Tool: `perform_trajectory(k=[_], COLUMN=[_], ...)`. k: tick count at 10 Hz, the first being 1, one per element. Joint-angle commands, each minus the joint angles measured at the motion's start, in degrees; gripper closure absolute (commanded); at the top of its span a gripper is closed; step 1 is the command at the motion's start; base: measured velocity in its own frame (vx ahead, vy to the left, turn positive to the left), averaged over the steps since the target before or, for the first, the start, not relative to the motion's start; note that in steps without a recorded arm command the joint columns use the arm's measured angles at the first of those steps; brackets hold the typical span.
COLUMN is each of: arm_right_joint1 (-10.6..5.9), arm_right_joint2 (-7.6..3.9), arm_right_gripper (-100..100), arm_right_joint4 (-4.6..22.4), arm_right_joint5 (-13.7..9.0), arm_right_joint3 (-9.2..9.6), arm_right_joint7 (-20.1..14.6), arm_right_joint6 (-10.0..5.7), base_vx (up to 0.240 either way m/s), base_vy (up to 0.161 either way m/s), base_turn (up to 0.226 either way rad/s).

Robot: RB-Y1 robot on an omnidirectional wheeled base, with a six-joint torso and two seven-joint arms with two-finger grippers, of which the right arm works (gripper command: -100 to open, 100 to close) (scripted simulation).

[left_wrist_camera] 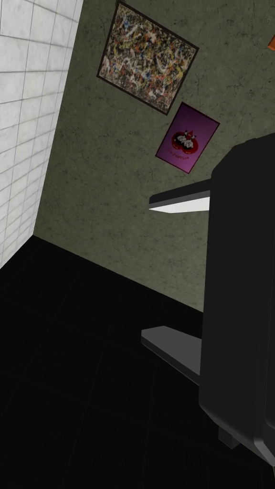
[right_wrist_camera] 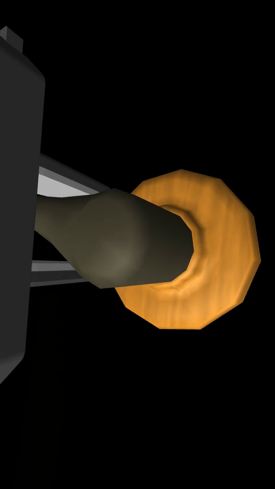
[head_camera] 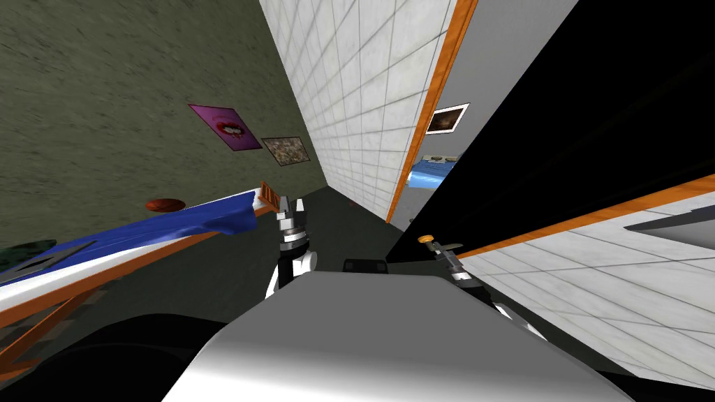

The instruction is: Pull the door open

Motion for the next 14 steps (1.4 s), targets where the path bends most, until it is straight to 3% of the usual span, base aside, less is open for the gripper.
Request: perform_trajectory(k=[1,11,14], arm_right_joint1=[0.0,-1.16,-1.15], arm_right_joint2=[0.0,-0.8,-0.62], arm_right_gripper=[100,100,100], arm_right_joint4=[0.0,2.95,3.02], arm_right_joint5=[0.0,0.37,0.54], arm_right_joint3=[0.0,0.64,0.96], arm_right_joint7=[0.0,-0.74,-0.85], arm_right_joint6=[0.0,-2.65,-2.73], base_vx=[-0.086,-0.199,-0.141], base_vy=[-0.022,-0.074,-0.053], base_turn=[0.028,0.155,0.082])
